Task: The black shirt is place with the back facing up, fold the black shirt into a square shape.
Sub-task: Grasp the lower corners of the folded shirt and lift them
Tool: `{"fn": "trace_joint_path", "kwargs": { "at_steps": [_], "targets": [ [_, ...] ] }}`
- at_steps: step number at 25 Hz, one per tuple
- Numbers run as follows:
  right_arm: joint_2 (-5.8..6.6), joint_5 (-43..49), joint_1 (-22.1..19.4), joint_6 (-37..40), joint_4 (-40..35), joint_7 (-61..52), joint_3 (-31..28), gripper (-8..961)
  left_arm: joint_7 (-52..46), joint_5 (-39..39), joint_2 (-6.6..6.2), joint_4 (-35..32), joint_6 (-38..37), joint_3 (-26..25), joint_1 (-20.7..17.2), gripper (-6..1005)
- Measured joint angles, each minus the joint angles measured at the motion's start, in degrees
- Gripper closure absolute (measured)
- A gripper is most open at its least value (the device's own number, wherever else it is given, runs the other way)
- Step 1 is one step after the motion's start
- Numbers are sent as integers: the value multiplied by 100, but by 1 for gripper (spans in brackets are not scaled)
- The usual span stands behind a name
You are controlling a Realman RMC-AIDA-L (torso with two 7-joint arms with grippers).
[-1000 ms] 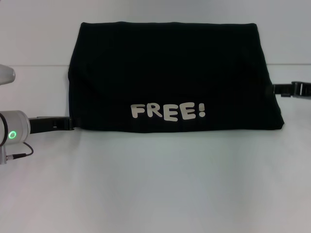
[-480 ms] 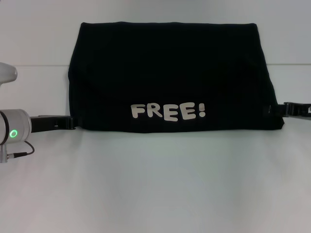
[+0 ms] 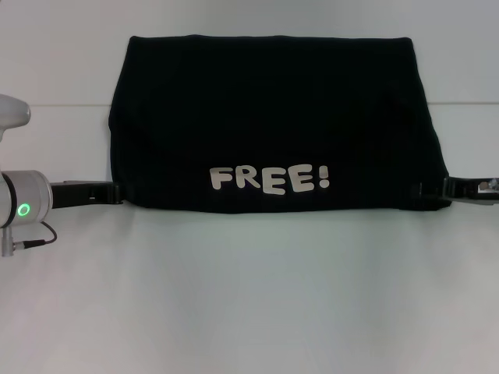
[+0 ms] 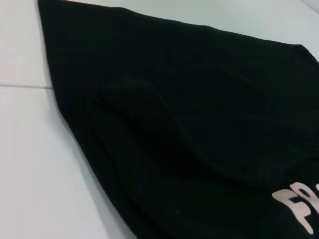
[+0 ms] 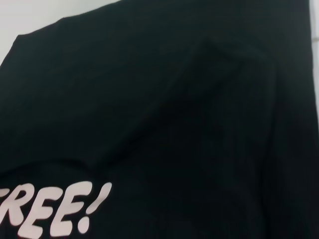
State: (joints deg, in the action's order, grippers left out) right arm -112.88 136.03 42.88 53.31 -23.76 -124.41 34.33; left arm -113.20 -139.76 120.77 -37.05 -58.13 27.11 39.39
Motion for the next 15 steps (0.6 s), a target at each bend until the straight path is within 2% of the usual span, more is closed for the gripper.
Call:
{"fn": "trace_joint_path", "kwargs": {
  "at_steps": [9,15],
  "targets": [
    [-24,-27,-63,59,-49,15,-15,576,-4,-74,-1,5,13,-4,0,963],
    [-23,-7,-75,55,-49,24,22,808,-8,-78,-1,5,-2,-5,-15,962]
  ]
}}
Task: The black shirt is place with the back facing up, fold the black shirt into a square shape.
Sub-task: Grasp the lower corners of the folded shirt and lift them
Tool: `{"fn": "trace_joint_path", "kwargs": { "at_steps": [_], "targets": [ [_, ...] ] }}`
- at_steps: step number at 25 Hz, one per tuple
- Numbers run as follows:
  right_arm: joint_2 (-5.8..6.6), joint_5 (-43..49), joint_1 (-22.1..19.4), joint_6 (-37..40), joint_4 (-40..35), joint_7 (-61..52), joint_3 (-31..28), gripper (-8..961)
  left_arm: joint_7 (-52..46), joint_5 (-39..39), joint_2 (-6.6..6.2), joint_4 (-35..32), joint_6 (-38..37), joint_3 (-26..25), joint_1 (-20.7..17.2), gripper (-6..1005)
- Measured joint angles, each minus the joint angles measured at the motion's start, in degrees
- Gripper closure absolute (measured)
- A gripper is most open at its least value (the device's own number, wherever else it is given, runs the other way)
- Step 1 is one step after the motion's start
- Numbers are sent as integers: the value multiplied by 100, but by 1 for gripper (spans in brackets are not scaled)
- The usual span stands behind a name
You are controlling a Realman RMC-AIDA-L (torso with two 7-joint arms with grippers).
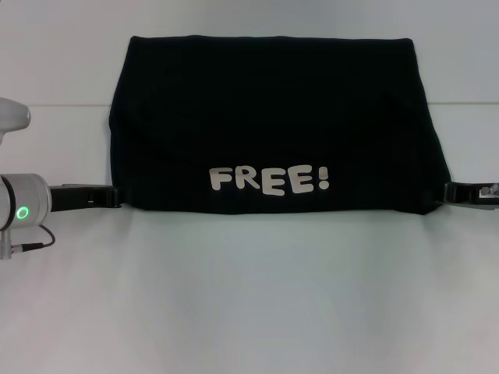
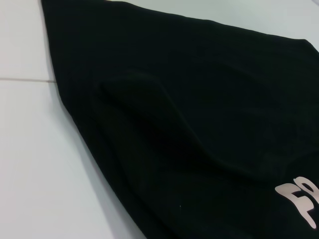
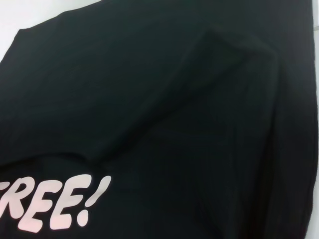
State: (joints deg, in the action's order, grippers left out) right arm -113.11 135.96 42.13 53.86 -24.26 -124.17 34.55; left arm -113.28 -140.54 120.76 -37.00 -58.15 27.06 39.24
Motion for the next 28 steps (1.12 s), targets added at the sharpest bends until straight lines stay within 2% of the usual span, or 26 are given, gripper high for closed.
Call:
{"fn": "trace_joint_path", "kwargs": {
  "at_steps": [5,10,18,25,26,28],
  "targets": [
    [0,-69,-88,52,-18,176,-82,954,-13,1,6,0,4,-2,-11,962],
    [56,-469,-410,635,-238,562,-212,953,-136,20,4,-219,-507,-98,-71,962],
    [99,-850,-1163,1946,-932,756,-299,953,-233,78,-39,-1057,-2286,-293,-467,963],
    [295,-842,-1679,3242,-995,1337,-524,953,152,24,-121,-1260,-4101,-962,-747,962],
    [312,-842,-1739,3368,-995,1425,-545,953,152,24,-121,-1260,-4101,-962,-747,962],
    [346,-833,-1890,3683,-999,1642,-598,953,263,21,-111,-1319,-4601,-1010,-951,962]
  ]
}}
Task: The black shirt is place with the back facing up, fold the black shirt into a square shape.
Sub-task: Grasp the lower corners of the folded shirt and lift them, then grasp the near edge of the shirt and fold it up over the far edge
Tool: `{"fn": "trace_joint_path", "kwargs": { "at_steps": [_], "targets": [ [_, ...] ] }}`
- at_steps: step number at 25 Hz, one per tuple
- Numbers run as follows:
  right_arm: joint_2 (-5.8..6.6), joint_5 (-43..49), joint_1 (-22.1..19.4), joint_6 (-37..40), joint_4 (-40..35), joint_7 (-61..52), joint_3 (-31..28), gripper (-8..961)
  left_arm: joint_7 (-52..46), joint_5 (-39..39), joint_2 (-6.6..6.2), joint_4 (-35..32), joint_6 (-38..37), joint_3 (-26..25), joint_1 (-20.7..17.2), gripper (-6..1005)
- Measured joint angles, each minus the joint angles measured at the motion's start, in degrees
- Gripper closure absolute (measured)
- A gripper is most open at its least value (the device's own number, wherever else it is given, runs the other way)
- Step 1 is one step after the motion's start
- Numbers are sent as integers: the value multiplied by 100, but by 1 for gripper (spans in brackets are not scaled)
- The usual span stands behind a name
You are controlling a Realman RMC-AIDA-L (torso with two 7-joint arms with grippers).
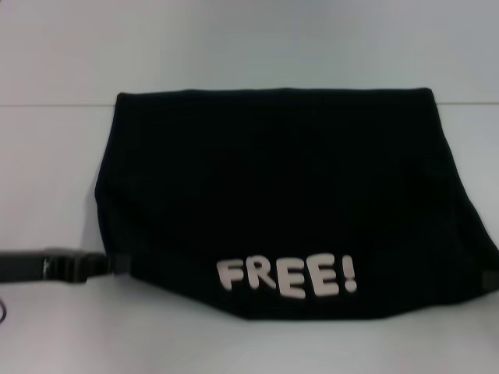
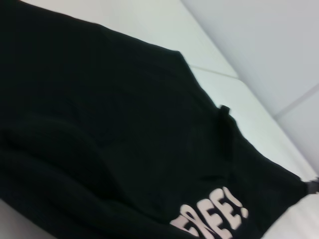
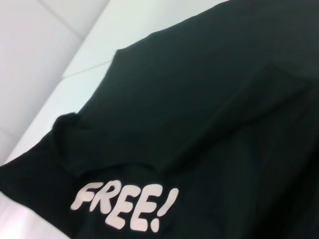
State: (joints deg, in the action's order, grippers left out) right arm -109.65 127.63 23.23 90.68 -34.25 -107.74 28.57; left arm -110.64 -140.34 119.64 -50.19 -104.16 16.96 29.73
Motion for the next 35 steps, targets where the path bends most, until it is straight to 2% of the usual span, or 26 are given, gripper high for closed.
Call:
{"fn": "trace_joint_path", "kwargs": {
  "at_steps": [8,14,18,22,26,29,35],
  "targets": [
    [85,24,-558,1262,-207,842,-200,953,395,-13,120,10,-1007,-20,-342,963],
    [139,44,-859,1530,-202,1075,-299,953,481,-57,190,87,-1276,30,-475,962],
    [154,47,-794,1433,-217,1101,-355,954,515,-64,166,159,-1219,42,-387,962],
    [161,42,-469,1228,-230,1168,-614,954,496,-7,15,248,-941,-28,-28,962],
    [171,8,-62,993,-238,1205,-1037,954,380,65,-248,416,-373,-145,481,962],
    [195,0,280,708,-222,1133,-1223,954,145,40,-439,603,300,-132,902,963],
    [193,19,1003,-459,-23,858,-1202,954,-136,3,-662,1221,1830,104,1490,963]
  ]
}}
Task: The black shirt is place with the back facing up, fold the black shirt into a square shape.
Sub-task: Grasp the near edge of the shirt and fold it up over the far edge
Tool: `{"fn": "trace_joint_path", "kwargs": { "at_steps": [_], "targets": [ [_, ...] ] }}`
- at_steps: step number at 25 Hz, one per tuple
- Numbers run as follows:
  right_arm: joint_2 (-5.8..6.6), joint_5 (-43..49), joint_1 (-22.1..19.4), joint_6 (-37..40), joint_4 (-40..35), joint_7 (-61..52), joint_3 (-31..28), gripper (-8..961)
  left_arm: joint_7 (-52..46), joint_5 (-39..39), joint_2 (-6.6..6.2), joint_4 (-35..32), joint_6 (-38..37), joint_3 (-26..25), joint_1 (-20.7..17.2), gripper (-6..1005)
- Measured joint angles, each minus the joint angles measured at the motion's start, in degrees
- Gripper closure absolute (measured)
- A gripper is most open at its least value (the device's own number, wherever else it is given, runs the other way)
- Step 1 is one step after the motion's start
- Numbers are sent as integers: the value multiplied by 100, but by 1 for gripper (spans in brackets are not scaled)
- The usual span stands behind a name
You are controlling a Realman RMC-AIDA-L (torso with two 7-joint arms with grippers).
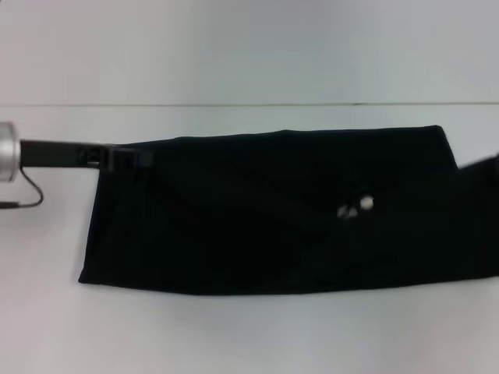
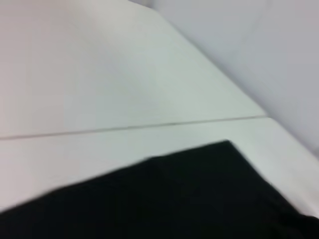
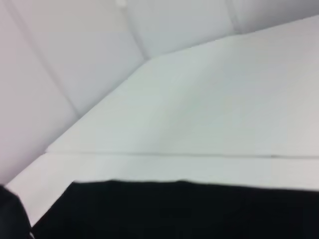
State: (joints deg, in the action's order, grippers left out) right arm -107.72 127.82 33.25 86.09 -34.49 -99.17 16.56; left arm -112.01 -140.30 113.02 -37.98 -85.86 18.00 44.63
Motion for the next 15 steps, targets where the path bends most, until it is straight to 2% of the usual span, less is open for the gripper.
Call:
{"fn": "trace_joint_path", "kwargs": {
  "at_steps": [4,9,15],
  "targets": [
    [25,12,438,-1033,550,-77,192,954,-169,-3,8,291,1103,385,179,963],
    [24,15,986,-2582,1224,-297,770,954,-311,21,63,663,2474,979,376,962],
    [-142,-2,1477,-3977,1562,-433,1139,953,-292,9,107,926,3498,1306,600,963]
  ]
}}
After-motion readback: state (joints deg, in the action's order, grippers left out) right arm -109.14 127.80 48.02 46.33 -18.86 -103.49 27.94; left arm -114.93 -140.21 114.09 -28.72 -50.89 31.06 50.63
